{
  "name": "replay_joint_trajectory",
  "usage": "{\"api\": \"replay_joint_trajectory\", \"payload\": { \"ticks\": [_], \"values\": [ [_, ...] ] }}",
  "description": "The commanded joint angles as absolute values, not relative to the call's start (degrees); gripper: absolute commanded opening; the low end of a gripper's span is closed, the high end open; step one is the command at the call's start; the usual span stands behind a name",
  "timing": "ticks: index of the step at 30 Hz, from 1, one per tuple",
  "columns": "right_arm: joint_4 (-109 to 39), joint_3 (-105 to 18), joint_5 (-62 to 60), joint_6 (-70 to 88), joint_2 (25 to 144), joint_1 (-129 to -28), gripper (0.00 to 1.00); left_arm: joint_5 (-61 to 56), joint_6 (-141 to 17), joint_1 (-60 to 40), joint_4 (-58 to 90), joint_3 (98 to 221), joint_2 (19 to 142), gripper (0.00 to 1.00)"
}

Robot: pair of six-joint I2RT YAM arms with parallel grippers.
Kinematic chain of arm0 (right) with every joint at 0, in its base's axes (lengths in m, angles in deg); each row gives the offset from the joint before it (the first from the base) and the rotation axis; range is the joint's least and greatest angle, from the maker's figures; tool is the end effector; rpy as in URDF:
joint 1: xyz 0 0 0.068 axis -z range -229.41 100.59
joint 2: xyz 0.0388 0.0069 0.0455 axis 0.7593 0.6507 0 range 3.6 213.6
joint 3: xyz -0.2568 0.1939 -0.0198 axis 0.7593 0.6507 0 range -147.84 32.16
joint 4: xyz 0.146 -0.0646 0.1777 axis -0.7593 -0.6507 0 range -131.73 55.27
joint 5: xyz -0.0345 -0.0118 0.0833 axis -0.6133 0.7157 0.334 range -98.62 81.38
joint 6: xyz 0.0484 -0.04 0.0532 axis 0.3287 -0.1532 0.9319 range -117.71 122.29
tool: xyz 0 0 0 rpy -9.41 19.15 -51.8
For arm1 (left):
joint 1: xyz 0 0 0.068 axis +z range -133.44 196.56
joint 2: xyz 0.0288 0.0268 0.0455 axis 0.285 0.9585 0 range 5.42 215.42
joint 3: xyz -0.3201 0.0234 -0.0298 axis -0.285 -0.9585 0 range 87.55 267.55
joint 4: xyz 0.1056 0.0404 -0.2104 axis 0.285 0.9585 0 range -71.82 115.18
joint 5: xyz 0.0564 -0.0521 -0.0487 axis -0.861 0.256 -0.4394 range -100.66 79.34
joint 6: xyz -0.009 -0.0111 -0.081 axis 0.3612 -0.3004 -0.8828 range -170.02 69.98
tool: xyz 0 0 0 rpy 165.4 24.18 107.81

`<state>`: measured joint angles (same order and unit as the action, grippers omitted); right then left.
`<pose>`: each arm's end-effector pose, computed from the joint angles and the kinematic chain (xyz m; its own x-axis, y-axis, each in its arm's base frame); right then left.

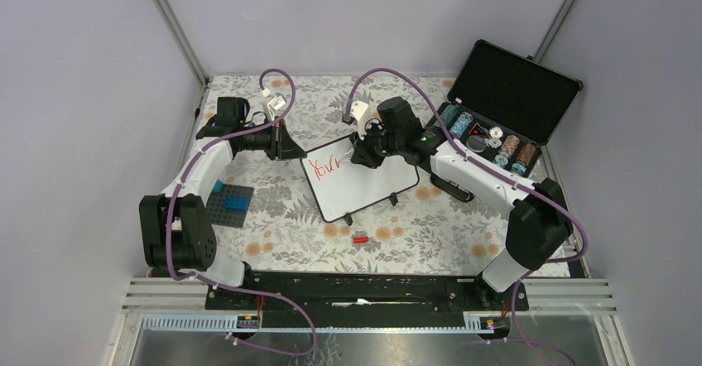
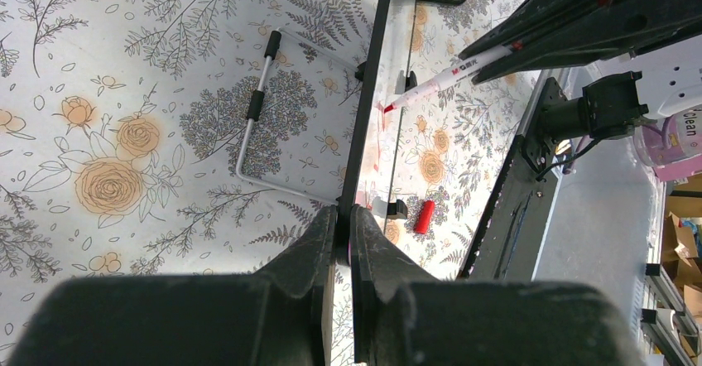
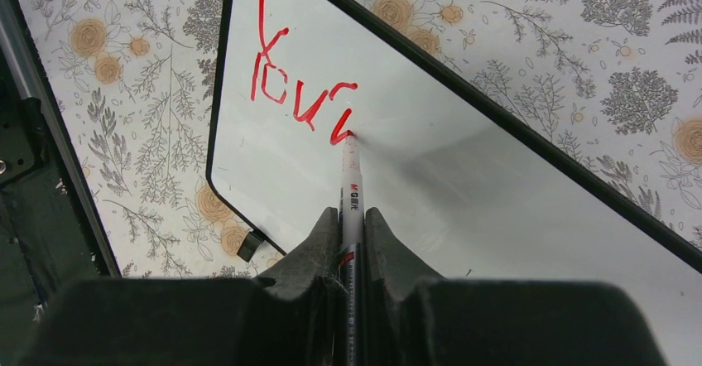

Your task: Write a sentence on the whiteboard

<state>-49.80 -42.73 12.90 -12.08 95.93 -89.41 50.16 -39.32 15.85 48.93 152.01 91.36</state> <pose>0.2741 0.2644 0.3437 -0.1916 -0.4622 -0.8659 -0.9110 0.4119 -0.0183 0.2909 -0.0660 0.3166 -0.6762 0.0989 -0.7301 0.6782 0.4708 -0.5643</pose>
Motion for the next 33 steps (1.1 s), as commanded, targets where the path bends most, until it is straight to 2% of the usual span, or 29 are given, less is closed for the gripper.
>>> {"api": "replay_joint_trajectory", "payload": {
  "ticks": [1, 12, 33],
  "values": [
    [-48.8, -45.7, 10.1, -12.7, 95.4, -88.3, 0.00, 49.7, -38.5, 14.9, 49.7, 152.3, 90.3, 0.00],
    [-49.6, -42.9, 12.2, -12.2, 91.7, -88.3, 0.00, 49.7, -38.6, 14.6, 49.7, 152.6, 90.4, 0.00],
    [-49.6, -42.9, 10.7, -13.2, 95.4, -87.9, 0.00, 49.5, -38.5, 14.5, 49.7, 152.5, 90.5, 0.00]
  ]
}}
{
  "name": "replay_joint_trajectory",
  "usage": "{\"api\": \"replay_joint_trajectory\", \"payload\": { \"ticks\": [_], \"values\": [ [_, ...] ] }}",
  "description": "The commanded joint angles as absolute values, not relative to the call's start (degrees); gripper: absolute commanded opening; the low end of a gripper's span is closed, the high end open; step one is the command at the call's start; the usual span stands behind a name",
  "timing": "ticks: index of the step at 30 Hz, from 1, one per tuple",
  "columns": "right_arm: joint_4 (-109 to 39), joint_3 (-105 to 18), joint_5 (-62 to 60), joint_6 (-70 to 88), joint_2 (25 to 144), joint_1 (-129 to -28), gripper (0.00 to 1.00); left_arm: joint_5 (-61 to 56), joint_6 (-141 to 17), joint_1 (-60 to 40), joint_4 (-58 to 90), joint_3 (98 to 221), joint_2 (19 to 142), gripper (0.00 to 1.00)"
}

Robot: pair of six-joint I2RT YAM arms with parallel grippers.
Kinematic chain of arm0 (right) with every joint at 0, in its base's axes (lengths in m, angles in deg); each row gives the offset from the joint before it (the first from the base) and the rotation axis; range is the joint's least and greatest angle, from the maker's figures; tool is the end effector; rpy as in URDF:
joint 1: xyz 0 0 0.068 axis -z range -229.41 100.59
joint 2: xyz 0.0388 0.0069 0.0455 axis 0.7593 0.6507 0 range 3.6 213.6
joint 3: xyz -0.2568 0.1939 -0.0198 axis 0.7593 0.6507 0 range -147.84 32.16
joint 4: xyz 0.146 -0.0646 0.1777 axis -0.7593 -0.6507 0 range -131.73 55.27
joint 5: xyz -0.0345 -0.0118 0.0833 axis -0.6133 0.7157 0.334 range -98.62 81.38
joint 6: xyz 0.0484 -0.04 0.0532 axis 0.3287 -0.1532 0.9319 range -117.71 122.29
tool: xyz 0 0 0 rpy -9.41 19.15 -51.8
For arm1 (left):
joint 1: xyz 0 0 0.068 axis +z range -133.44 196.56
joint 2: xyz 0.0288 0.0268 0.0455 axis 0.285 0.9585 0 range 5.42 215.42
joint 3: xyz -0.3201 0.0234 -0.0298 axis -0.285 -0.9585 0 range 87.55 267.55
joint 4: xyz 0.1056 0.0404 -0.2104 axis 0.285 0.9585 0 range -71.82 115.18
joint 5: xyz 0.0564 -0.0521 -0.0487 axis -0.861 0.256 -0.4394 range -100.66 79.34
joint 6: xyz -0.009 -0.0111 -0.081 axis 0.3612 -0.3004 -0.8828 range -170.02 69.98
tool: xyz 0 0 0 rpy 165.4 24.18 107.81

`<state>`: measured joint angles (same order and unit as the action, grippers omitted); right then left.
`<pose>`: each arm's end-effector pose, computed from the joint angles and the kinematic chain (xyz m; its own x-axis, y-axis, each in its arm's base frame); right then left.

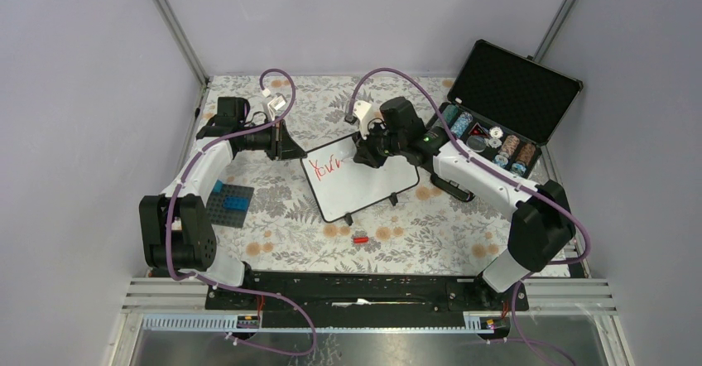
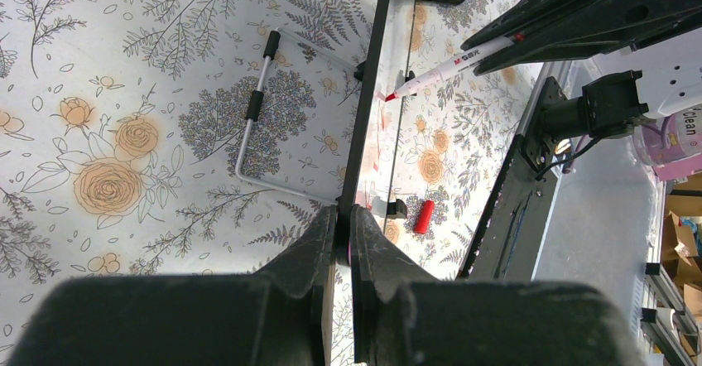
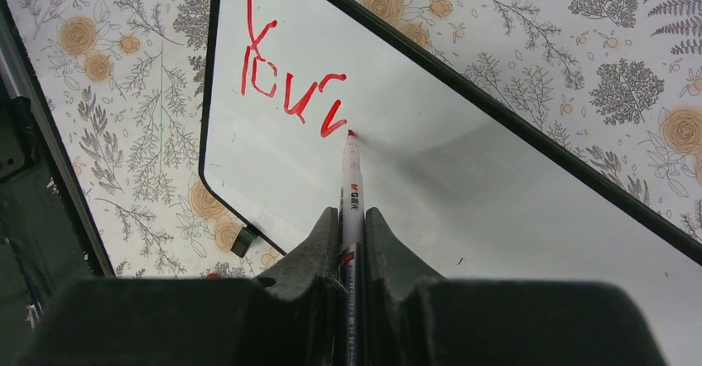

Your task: Write a sentence on the whiteboard

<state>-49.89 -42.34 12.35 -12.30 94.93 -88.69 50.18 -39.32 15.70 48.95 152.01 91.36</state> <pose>0.2743 0.2576 0.3473 -0.1887 -0.4582 -0.8686 -0.9028 0.4290 -0.0302 0.2907 -0.0668 0.3166 -0.6761 0.1007 -0.7299 0.6793 0.4687 -0.5647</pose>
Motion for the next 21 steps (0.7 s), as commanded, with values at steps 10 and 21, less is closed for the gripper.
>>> {"api": "replay_joint_trajectory", "payload": {
  "ticks": [10, 21],
  "values": [
    [-49.6, -43.1, 9.8, -13.5, 94.6, -86.3, 0.00, 49.3, -38.5, 14.5, 49.7, 152.5, 90.3, 0.00],
    [-49.6, -45.8, 10.6, -12.8, 95.9, -86.3, 0.00, 49.2, -38.0, 14.5, 50.2, 152.7, 90.4, 0.00]
  ]
}}
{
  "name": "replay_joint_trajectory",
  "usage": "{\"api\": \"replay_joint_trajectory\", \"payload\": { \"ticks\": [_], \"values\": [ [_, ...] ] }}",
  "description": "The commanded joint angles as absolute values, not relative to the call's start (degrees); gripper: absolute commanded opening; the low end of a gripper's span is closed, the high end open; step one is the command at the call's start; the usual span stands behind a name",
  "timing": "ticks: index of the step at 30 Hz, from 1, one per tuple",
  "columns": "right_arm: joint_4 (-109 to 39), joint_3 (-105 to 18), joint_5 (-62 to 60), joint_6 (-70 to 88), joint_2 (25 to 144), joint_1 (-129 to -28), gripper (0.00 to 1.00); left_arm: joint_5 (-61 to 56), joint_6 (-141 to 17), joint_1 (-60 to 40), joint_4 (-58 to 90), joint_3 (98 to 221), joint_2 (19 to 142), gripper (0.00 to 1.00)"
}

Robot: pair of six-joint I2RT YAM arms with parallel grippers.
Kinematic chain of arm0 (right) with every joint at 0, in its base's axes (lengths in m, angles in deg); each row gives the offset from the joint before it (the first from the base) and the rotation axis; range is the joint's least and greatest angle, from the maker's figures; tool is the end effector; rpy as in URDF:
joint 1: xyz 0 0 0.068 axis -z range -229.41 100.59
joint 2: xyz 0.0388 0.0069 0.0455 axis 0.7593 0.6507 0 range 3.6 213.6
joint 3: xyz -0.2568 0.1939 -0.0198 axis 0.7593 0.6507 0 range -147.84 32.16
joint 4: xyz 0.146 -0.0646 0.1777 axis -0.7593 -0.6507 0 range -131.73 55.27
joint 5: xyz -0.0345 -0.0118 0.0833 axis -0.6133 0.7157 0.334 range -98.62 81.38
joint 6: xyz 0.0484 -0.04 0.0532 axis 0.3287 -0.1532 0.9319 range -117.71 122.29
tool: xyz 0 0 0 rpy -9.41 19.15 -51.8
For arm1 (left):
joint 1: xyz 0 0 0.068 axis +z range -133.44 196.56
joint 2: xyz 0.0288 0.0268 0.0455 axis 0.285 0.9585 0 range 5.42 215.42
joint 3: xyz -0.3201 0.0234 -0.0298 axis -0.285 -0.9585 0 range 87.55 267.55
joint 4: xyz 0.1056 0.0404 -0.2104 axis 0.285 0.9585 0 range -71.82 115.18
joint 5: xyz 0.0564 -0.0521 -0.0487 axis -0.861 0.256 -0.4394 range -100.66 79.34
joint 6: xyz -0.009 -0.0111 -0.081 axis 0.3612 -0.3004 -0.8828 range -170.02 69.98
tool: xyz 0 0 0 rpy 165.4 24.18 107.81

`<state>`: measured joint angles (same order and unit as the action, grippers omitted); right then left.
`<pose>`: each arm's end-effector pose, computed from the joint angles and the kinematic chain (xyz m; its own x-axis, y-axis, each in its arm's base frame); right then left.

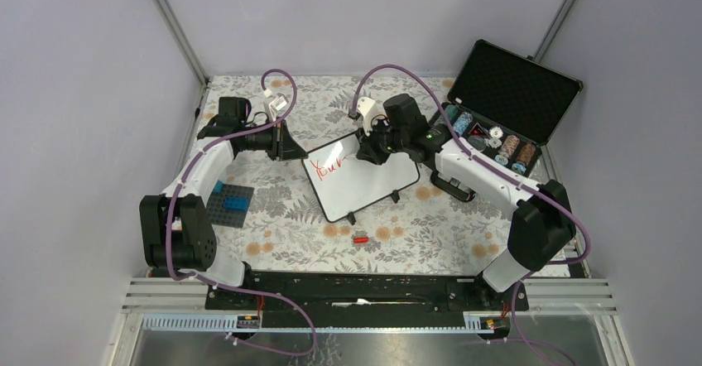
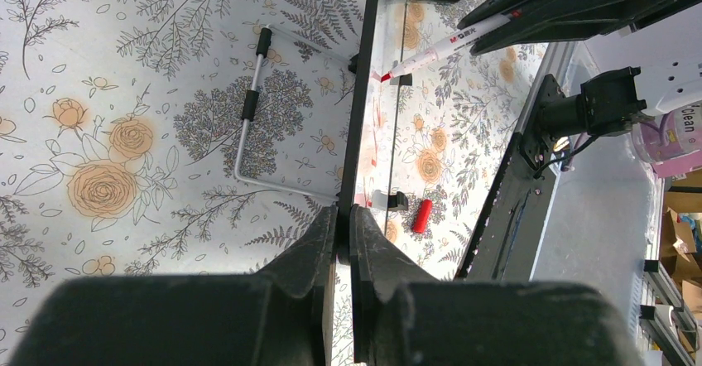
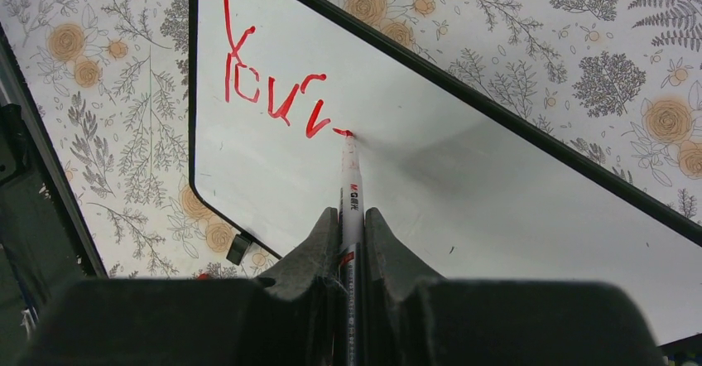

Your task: Write a sentence on the whiteboard

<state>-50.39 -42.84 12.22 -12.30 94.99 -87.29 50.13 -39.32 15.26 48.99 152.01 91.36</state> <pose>0.2809 0.2509 0.3488 -0.2008 -0.4545 -0.8678 -0.8912 0.4526 -0.0308 0.2902 -0.0690 0.3165 -0.6759 0.1060 -0.7293 0.6823 0.4642 -0.5648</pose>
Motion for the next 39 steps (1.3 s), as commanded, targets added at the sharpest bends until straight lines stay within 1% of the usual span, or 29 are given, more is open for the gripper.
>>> {"api": "replay_joint_trajectory", "payload": {
  "ticks": [1, 21, 39],
  "values": [
    [-49.6, -45.9, 10.6, -12.8, 96.0, -86.3, 0.00, 49.3, -37.9, 14.5, 50.3, 152.7, 90.5, 0.00],
    [-49.7, -46.6, 12.4, -12.4, 97.1, -87.5, 0.00, 49.2, -37.6, 14.4, 50.6, 152.9, 90.6, 0.00],
    [-49.5, -42.6, 12.6, -12.9, 96.3, -88.0, 0.00, 48.8, -37.5, 14.4, 50.5, 152.7, 90.3, 0.00]
  ]
}}
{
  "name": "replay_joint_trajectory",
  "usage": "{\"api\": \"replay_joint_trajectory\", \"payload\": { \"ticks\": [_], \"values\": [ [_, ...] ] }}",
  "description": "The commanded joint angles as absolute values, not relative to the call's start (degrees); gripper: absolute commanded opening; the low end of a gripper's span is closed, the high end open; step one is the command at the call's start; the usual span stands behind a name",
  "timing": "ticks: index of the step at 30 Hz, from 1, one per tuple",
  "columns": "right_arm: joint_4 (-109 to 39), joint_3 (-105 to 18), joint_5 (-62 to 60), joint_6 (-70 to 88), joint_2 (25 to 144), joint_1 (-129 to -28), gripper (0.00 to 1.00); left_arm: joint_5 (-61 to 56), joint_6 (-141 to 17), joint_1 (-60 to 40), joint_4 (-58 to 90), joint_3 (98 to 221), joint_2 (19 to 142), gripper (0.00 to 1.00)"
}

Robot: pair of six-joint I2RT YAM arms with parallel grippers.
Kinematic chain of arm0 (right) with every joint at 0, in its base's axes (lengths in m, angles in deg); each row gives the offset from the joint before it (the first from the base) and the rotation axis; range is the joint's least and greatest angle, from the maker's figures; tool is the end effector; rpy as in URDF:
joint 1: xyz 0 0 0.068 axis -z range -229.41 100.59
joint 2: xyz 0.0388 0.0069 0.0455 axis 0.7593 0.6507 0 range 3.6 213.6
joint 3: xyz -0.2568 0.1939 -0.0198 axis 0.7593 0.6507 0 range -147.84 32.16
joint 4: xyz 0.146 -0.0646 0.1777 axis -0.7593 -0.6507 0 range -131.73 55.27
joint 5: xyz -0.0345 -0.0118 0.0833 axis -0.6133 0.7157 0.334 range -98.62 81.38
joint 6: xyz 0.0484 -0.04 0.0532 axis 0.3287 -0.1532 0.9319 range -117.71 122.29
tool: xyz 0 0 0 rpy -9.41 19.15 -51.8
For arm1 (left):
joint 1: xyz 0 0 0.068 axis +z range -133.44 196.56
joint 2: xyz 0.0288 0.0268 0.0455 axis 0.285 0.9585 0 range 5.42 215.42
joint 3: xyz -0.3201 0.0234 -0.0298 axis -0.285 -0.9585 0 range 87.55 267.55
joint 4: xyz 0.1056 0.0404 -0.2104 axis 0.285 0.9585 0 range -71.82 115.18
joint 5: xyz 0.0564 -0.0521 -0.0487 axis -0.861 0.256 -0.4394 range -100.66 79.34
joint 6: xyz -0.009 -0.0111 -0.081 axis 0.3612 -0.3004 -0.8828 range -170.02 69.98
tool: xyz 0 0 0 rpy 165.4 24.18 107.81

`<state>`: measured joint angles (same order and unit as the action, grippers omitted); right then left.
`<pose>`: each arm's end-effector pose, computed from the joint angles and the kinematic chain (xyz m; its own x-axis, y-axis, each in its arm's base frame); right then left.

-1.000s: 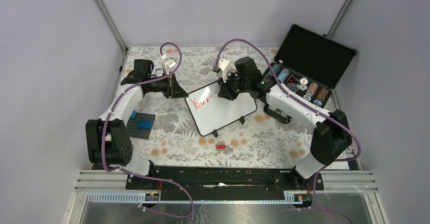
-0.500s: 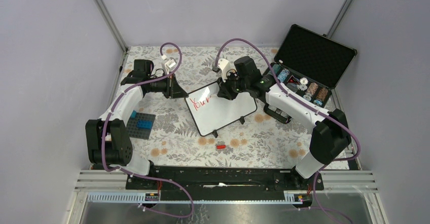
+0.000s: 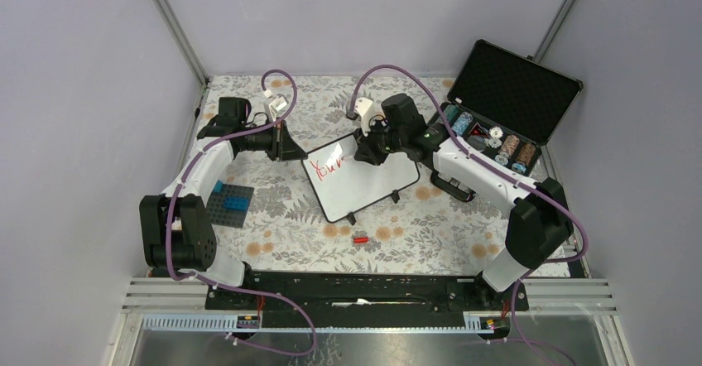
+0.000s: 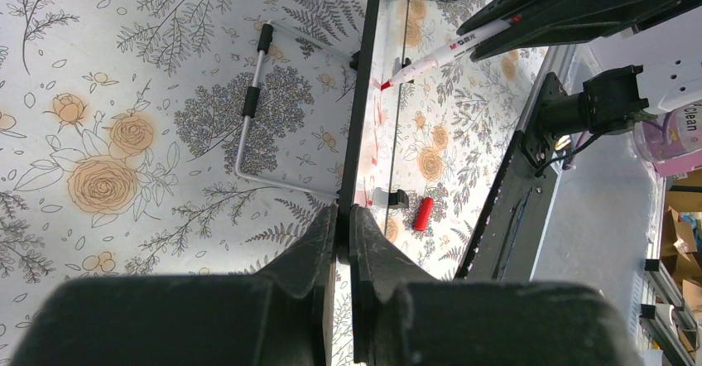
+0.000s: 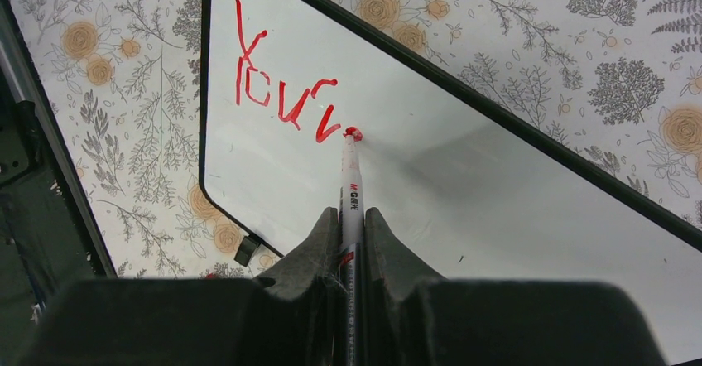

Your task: Write a sentence on the whiteboard

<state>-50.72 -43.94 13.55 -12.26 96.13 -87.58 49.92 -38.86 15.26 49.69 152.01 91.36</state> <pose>0.2828 0.2568 0.3480 -0.2012 -0.4541 -0.8679 -0.9023 0.4309 -0.0162 0.2893 -0.0689 0.3155 -0.6795 0.1105 -0.7253 0.6798 0.4667 -0.5657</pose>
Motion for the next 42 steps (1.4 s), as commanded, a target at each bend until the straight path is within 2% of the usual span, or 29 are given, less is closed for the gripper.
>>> {"api": "replay_joint_trajectory", "payload": {
  "ticks": [1, 22, 34, 42],
  "values": [
    [-49.5, -42.4, 12.6, -12.9, 96.2, -88.1, 0.00, 48.8, -37.5, 14.4, 50.6, 152.7, 90.3, 0.00],
    [-50.3, -40.0, 11.2, -14.0, 92.8, -86.2, 0.00, 48.3, -37.5, 14.4, 50.6, 152.7, 90.4, 0.00],
    [-52.8, -43.6, 16.2, -13.0, 90.1, -85.0, 0.00, 46.5, -36.6, 14.4, 51.4, 154.4, 91.6, 0.00],
    [-51.4, -42.7, 20.3, -13.5, 88.9, -81.5, 0.00, 44.0, -34.7, 14.4, 54.5, 158.3, 94.3, 0.09]
  ]
}}
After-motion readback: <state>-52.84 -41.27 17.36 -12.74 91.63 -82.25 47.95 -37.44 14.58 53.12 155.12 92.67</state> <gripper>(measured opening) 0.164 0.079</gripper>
